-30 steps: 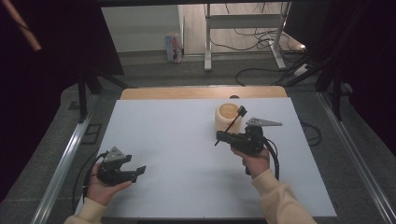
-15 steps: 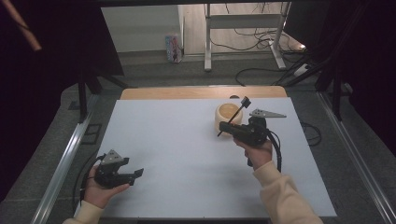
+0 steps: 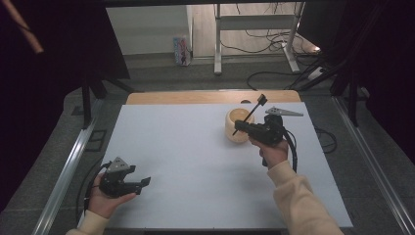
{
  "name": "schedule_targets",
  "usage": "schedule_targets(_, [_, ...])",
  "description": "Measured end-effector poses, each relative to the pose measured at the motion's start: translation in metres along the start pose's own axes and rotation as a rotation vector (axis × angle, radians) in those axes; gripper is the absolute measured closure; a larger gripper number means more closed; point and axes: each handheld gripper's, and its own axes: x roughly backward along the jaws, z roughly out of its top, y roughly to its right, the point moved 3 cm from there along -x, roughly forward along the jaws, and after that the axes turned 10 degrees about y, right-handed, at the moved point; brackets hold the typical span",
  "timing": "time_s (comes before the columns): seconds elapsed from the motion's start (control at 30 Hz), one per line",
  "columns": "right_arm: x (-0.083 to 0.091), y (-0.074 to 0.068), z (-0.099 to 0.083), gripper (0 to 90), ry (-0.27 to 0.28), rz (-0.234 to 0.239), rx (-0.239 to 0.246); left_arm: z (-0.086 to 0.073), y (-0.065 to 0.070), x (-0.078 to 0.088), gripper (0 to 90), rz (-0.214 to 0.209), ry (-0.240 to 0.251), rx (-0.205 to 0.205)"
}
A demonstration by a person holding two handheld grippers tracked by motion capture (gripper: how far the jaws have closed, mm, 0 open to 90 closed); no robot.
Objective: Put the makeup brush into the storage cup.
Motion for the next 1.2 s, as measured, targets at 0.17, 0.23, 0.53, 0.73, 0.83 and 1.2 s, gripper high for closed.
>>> schedule_targets(0.17, [-0.002,0.004,0.006,84.3,0.003,-0.010,-0.003,0.000,0.000,0.000,24.2,-0.001,-0.001,-0.001])
schedule_targets(0.23, [-0.002,0.006,0.006,84.4,0.005,-0.013,-0.003,0.000,0.000,0.000,24.2,-0.001,0.000,0.000])
schedule_targets(0.53, [-0.003,0.012,0.012,84.4,0.010,-0.030,-0.011,0.000,0.000,0.000,24.2,-0.001,0.000,-0.001])
schedule_targets(0.73, [-0.003,0.017,0.018,84.4,0.017,-0.043,-0.006,0.000,0.000,0.000,24.2,-0.001,-0.002,-0.001])
schedule_targets(0.83, [-0.005,0.022,0.020,84.4,0.024,-0.054,-0.013,0.000,0.000,-0.001,24.2,-0.001,-0.004,-0.001])
schedule_targets(1.2, [-0.011,0.039,0.028,84.4,0.018,-0.109,-0.010,0.000,-0.001,0.000,24.3,0.002,0.000,0.000])
